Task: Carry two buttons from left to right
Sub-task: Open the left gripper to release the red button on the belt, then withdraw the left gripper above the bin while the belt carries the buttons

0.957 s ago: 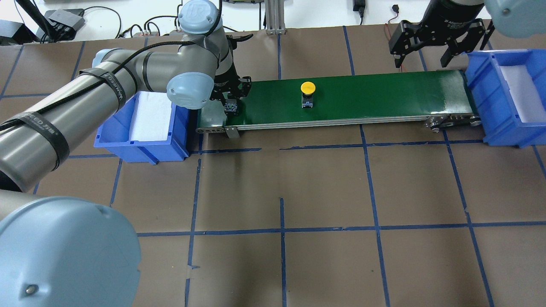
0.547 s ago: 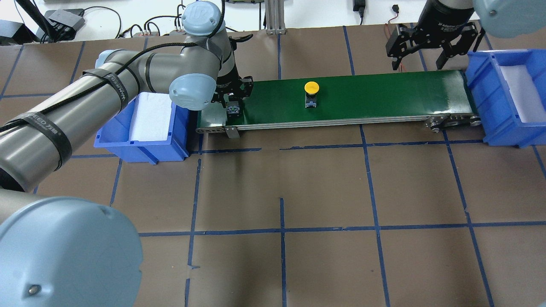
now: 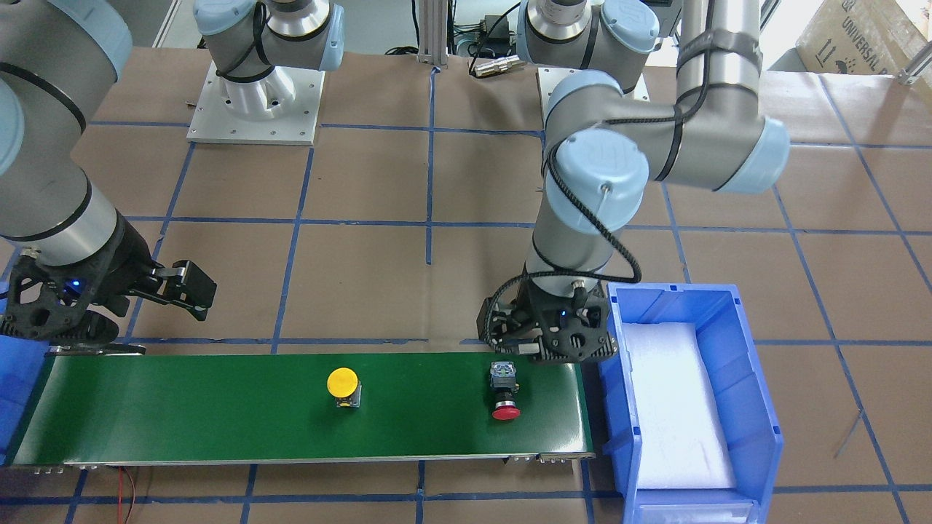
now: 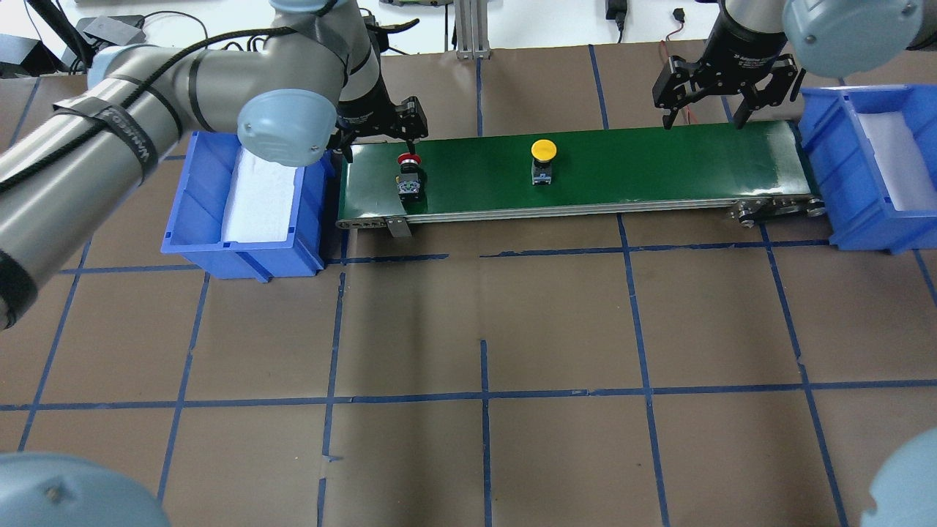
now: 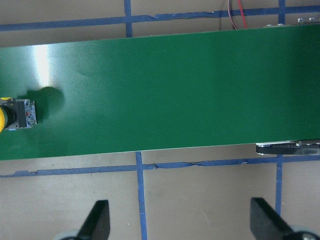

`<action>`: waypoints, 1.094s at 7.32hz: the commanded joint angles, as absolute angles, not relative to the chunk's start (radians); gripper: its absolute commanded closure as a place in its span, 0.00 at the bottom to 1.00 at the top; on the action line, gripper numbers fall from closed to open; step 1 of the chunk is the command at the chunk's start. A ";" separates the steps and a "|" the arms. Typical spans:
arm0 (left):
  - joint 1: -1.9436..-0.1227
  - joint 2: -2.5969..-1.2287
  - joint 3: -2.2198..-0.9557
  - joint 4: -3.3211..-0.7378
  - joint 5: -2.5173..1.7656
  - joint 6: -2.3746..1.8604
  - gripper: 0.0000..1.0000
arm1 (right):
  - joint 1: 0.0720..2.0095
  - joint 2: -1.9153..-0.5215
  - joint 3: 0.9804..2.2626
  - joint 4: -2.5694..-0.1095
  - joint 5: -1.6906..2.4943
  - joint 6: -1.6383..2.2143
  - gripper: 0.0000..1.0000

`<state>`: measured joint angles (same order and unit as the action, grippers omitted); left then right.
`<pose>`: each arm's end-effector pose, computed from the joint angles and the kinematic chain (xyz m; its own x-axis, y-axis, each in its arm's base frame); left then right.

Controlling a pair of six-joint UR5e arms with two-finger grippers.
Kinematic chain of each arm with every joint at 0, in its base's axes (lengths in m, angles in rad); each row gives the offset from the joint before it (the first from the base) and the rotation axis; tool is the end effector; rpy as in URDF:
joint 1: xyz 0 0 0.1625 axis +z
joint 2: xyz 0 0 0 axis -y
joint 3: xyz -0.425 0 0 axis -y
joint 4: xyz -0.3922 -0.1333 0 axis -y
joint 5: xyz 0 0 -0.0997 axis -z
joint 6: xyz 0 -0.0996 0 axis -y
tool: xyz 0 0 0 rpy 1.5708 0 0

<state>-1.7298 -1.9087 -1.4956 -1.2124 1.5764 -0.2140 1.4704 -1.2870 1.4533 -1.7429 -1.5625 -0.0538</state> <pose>-0.2306 -0.5995 0.3720 -0.9984 -0.0545 0.0148 -0.0557 0.9940 -0.0946 0.0727 -0.6165 0.4066 -0.9989 0.0465 -0.0080 0.0466 0.9989 -0.0062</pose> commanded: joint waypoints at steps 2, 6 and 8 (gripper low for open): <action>-1.611 -1.631 -1.535 -1.559 1.574 -0.002 0.00 | 1.470 -1.236 1.448 -1.793 -1.499 -0.058 0.00; -1.597 -1.611 -1.549 -1.565 1.575 0.028 0.00 | 1.468 -1.206 1.456 -1.833 -1.499 -0.060 0.00; -1.600 -1.609 -1.549 -1.563 1.577 0.031 0.00 | 1.453 -1.181 1.457 -1.847 -1.499 -0.066 0.00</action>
<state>-1.5989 -1.6107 -1.5501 -1.5635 1.5755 0.0282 1.4640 -1.1995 1.4561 -1.8390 -1.4991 -0.0630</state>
